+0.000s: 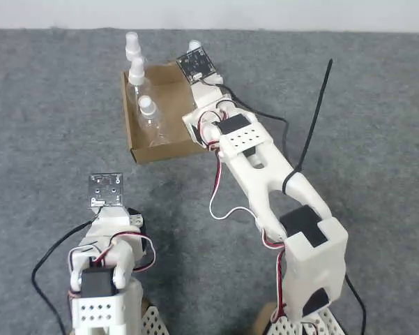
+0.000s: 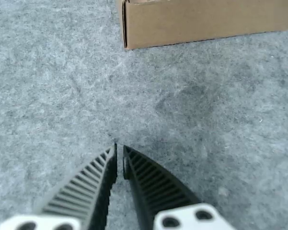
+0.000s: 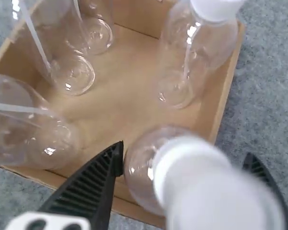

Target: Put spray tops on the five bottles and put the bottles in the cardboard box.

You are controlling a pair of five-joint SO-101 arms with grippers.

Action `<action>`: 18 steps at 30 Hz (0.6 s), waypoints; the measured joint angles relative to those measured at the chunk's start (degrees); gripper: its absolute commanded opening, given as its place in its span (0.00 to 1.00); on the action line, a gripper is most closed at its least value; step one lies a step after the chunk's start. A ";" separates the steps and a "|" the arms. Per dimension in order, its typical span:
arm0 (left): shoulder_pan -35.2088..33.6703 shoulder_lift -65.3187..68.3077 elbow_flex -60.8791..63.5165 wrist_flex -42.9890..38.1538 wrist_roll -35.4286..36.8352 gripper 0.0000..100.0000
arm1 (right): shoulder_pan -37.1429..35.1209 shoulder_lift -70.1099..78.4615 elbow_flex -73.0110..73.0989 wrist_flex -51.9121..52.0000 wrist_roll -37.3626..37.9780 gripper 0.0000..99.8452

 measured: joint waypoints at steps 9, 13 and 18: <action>0.00 0.00 0.00 0.00 0.00 0.01 | -0.79 -0.26 0.00 3.16 0.00 0.32; 0.00 0.00 0.00 0.00 0.00 0.01 | -0.79 -2.55 0.00 5.71 0.00 0.32; 0.00 0.00 0.00 0.00 0.00 0.01 | -0.97 -4.13 0.00 8.26 0.00 0.32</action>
